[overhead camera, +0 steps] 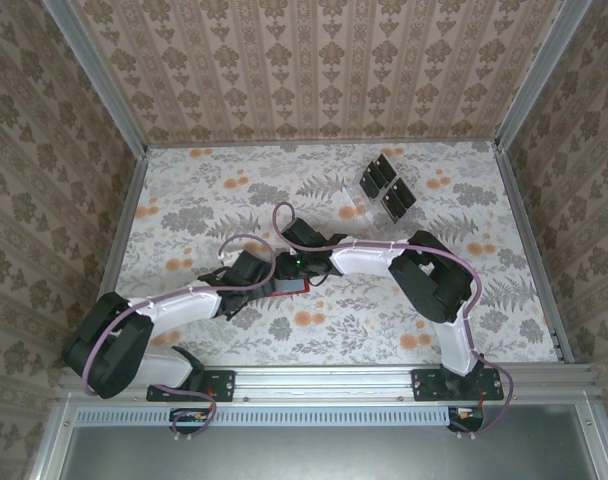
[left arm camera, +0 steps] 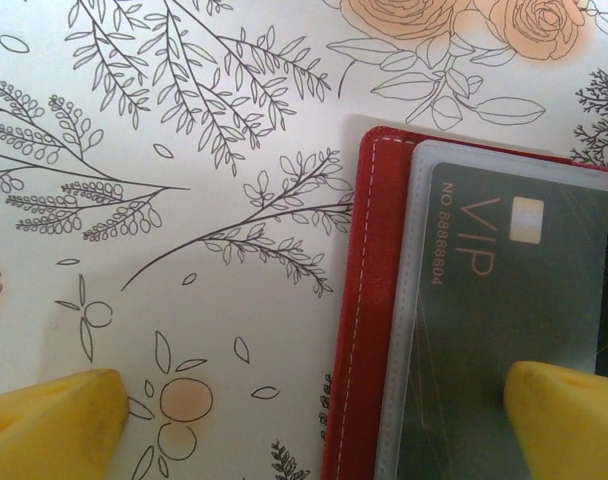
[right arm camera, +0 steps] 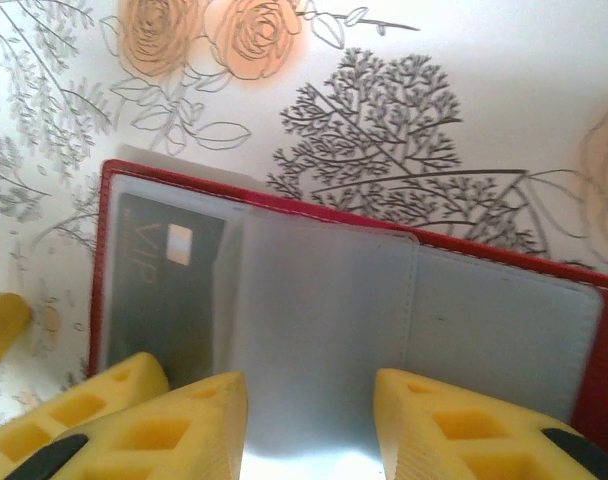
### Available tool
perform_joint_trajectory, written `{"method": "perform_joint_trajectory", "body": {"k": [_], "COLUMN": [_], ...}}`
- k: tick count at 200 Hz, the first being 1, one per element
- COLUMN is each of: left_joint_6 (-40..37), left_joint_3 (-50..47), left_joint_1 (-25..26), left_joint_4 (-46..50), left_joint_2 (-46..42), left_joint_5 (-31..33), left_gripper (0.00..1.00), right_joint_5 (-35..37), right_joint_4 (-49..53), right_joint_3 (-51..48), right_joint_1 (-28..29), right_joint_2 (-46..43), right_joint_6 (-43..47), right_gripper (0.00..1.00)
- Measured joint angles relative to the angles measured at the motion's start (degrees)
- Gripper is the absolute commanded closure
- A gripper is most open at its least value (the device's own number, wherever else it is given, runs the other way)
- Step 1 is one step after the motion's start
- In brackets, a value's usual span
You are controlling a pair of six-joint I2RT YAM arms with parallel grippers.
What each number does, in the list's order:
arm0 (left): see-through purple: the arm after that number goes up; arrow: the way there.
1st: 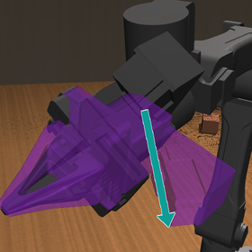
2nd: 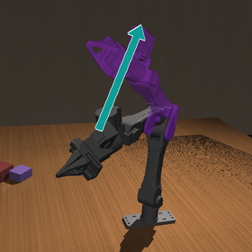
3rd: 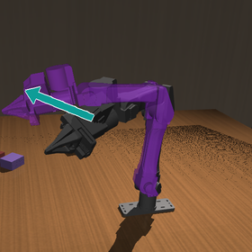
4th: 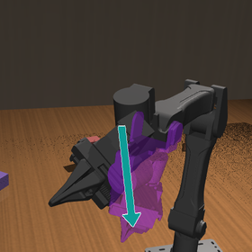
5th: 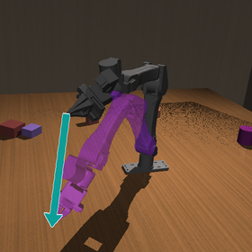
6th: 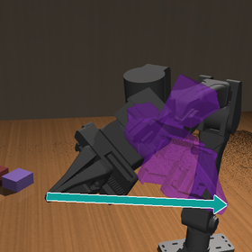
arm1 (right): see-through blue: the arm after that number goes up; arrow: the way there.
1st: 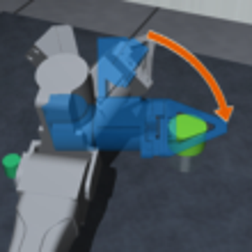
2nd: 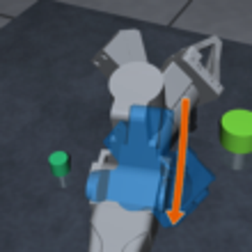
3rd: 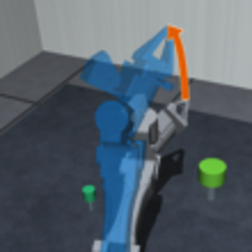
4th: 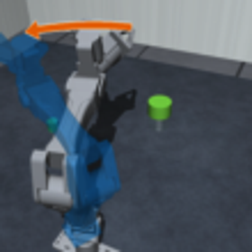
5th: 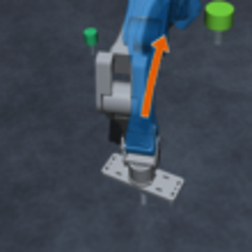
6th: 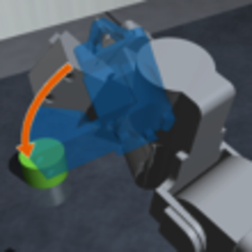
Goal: Put the credit cards into the card holder
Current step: Flip over the card slot on the card holder.
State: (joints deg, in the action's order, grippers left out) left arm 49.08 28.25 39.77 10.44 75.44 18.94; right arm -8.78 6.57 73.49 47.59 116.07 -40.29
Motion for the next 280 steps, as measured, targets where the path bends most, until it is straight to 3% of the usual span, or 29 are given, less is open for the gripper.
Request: {"method": "perform_joint_trajectory", "body": {"k": [102, 170, 241, 280], "left_joint_6": [-1.81, -3.93, -4.04, -3.80], "left_joint_3": [-7.10, -7.63, -7.63, -8.92], "left_joint_1": [0.09, 3.48, 4.66, 7.48], "left_joint_4": [-3.78, -11.10, -16.24, -14.97], "left_joint_2": [-16.35, -13.66, -10.29, -12.59], "left_joint_5": [-2.71, -4.70, -2.14, 0.92], "left_gripper": [0.00, 0.00, 0.00, 0.00], "right_joint_5": [-4.31, -6.29, -6.93, -7.15], "right_joint_4": [-10.69, -14.19, -15.28, -15.47], "right_joint_3": [-5.16, -6.97, -7.41, -7.41], "right_joint_1": [-1.11, -2.21, -3.28, -3.30], "right_joint_2": [-0.35, -0.55, -0.55, -0.55], "right_joint_6": [-11.41, -16.02, -18.47, -18.49], "right_gripper": [0.60, 0.60, 0.60, 0.60]}}
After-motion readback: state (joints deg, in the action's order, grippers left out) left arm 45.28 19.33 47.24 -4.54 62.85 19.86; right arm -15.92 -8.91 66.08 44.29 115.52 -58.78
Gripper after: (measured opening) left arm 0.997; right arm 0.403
